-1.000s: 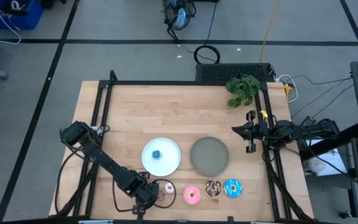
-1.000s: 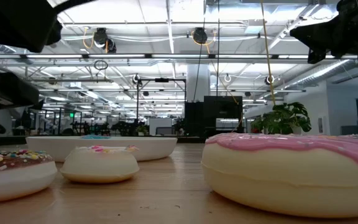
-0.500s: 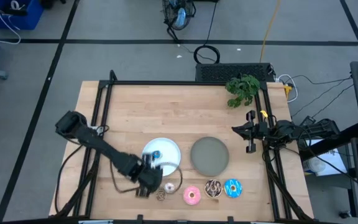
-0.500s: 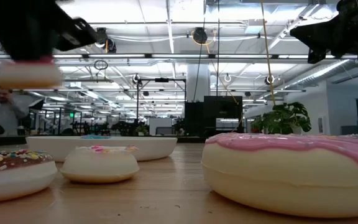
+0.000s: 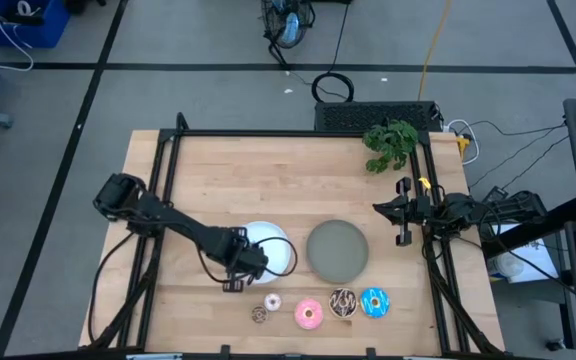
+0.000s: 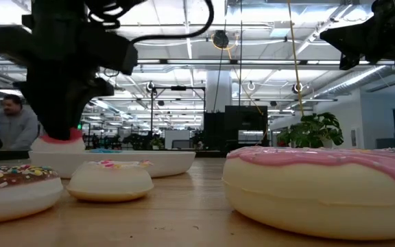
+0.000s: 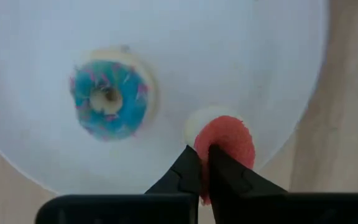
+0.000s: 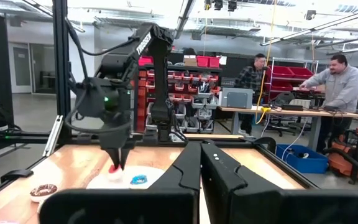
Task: Pick & Place donuts
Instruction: Put the small orange donut on the white plate
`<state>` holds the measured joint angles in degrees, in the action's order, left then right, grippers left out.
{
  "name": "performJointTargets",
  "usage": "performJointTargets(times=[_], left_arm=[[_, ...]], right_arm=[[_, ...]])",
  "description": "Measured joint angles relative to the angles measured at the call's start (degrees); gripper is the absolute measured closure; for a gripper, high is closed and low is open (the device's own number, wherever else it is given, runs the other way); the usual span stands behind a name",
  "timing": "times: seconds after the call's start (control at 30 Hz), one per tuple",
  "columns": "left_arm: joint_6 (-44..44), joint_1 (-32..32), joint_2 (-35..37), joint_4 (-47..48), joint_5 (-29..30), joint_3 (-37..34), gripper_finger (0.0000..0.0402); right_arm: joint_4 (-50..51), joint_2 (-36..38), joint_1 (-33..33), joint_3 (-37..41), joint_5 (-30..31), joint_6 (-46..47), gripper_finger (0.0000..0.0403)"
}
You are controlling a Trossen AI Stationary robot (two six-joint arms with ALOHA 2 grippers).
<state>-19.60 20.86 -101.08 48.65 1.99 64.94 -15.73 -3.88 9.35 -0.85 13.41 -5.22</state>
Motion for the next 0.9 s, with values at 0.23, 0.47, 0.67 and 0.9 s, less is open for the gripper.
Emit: performJointTargets(times=[0.23, 0.47, 0.67, 0.9], left_arm=[[-0.06, -0.33, 0.02, -5.31, -1.04, -3.08, 0.0393], [-0.18, -0.33, 0.02, -5.73, -1.04, -3.55, 0.0284], [-0.20, -0.61, 0.22, -5.43, 1.35, -3.33, 0.0177], [2.08, -0.59, 0.28, -2.64, 1.70, 1.93, 0.0122]], right_arm=[[0.00, 0.00, 0.01, -0.01, 0.00, 0.03, 0.0403], [0.00, 0.00, 0.01, 0.01, 0.00, 0.03, 0.0403], [0.00, 0.00, 0.01, 0.00, 0.00, 0.03, 0.0403], [0.00, 0.00, 0.01, 0.01, 0.02, 0.04, 0.0403]])
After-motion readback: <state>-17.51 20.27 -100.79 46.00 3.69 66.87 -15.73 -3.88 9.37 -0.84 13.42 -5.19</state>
